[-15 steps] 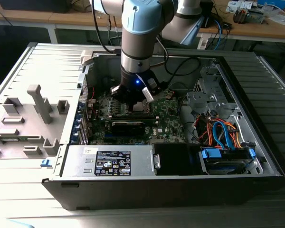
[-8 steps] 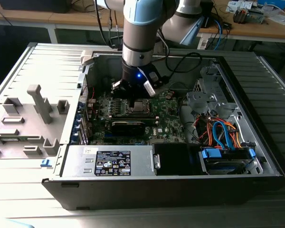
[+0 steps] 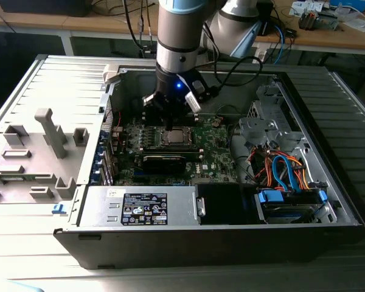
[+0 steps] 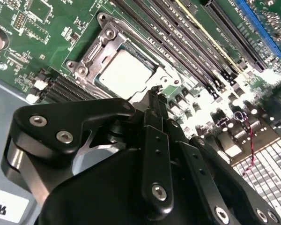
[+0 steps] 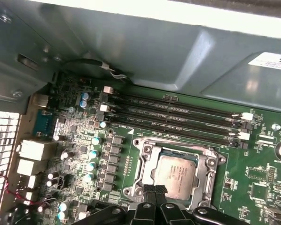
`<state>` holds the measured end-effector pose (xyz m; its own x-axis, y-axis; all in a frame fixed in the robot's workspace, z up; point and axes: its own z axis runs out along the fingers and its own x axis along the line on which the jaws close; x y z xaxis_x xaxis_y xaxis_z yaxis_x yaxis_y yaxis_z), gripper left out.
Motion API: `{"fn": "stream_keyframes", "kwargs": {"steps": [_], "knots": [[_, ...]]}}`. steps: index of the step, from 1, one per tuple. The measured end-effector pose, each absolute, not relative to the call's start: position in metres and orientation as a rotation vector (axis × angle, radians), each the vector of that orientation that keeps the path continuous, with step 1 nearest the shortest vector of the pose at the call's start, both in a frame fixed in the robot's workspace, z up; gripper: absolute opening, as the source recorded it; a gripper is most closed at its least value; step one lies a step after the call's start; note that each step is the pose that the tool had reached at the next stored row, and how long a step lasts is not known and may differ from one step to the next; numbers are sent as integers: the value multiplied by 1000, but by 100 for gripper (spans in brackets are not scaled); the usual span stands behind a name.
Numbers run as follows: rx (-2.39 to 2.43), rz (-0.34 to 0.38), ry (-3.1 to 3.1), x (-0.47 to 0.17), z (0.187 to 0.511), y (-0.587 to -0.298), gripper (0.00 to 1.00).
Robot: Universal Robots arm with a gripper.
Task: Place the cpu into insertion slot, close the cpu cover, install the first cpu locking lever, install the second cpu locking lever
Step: 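Install the second cpu locking lever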
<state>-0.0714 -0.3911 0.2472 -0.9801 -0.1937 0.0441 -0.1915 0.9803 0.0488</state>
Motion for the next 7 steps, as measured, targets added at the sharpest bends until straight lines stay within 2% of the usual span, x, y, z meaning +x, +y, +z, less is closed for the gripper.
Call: {"fn": "stream_keyframes", "kwargs": {"steps": [7], "knots": [[299,-69,-3078,-71,248,-391,11]]}}
